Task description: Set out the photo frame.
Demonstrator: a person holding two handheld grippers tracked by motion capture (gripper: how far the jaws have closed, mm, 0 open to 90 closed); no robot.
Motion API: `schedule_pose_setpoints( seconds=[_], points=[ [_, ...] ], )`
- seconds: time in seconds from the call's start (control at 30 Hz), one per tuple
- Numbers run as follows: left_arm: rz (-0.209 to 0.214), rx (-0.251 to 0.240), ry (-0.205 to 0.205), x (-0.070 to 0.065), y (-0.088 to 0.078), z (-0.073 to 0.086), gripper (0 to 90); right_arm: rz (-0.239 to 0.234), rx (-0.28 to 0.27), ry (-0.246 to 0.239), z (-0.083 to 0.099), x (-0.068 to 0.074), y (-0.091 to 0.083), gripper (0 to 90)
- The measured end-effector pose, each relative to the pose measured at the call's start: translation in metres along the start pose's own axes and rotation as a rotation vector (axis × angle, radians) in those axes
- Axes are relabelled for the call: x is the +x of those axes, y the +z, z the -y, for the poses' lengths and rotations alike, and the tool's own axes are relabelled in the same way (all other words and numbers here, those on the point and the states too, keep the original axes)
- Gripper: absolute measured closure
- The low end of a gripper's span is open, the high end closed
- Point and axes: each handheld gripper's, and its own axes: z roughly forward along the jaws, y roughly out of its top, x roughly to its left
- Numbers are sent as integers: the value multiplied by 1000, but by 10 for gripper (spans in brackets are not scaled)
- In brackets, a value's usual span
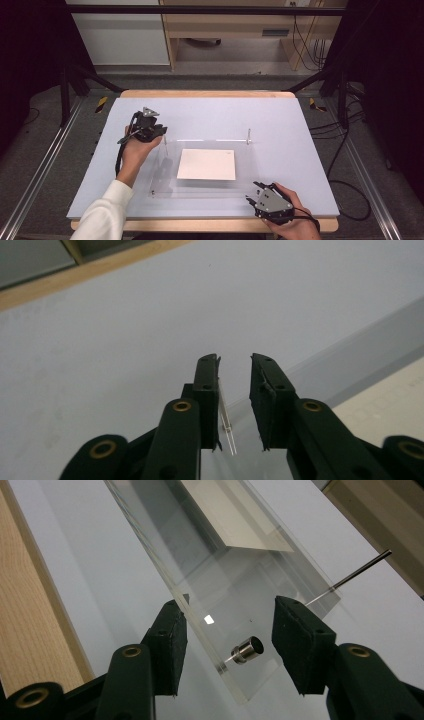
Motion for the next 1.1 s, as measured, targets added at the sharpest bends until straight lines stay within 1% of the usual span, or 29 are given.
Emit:
schedule_pose_setpoints(
  seconds=[0.03, 0.07, 0.1, 0.13, 0.17, 0.2, 0.27, 0.33, 0.4, 0.43, 0.5, 0.53, 0.57, 0.63, 0.67, 0.73, 0.77, 0.8, 0.83, 0.87, 0.97, 1.0, 1.03, 1.1],
  points=[
    [-4, -38, 28, -4, -9, 0, 717, -3, 1, 5, -1, -1, -1, 487],
    [-4, -58, 42, -5, -14, 1, 728, -9, 2, 15, -3, -3, -2, 489],
    [5, -69, 48, -7, -21, 1, 725, -11, 0, 17, -4, -4, -2, 493],
    [25, -83, 53, -10, -31, 3, 686, -14, 1, 26, -6, -6, -5, 500],
    [25, -83, 53, -10, -31, 3, 658, -14, 1, 26, -6, -6, -5, 500],
    [33, -88, 58, -13, -37, 4, 639, -22, 10, 38, -11, -9, -7, 504],
    [52, -94, 73, -17, -46, 6, 623, -25, 15, 43, -12, -10, -7, 505],
    [67, -85, 89, -21, -54, 8, 620, -36, 34, 40, -18, -13, -9, 519],
    [84, -102, 98, -25, -62, 11, 612, -40, 34, 42, -21, -16, -10, 523],
    [99, -110, 100, -27, -66, 12, 612, -40, 34, 42, -21, -16, -10, 523],
    [108, -116, 113, -31, -72, 16, 581, -44, 29, 52, -24, -19, -12, 527],
    [112, -114, 116, -33, -73, 17, 579, -48, 28, 55, -25, -21, -12, 528],
    [117, -109, 135, -36, -76, 19, 578, -51, 30, 60, -27, -24, -13, 529],
    [117, -114, 137, -38, -78, 19, 561, -53, 32, 60, -28, -25, -13, 532],
    [115, -122, 143, -39, -81, 20, 549, -51, 39, 60, -31, -26, -14, 539],
    [120, -134, 143, -40, -85, 20, 536, -51, 43, 65, -32, -26, -15, 540],
    [127, -142, 137, -40, -88, 20, 516, -51, 44, 64, -34, -27, -15, 540],
    [138, -152, 138, -41, -91, 20, 485, -57, 38, 77, -35, -31, -16, 541],
    [138, -152, 138, -41, -91, 20, 469, -57, 38, 77, -35, -31, -16, 541],
    [141, -164, 136, -41, -94, 20, 469, -59, 36, 79, -36, -32, -16, 541],
    [142, -182, 152, -43, -99, 20, 398, -71, 36, 87, -40, -37, -17, 543],
    [148, -185, 156, -44, -100, 20, 398, -71, 36, 87, -40, -37, -17, 543],
    [155, -194, 159, -46, -102, 20, 380, -73, 34, 90, -40, -38, -17, 544],
    [159, -205, 161, -49, -106, 20, 322, -77, 29, 101, -42, -41, -18, 545]
  ],
)
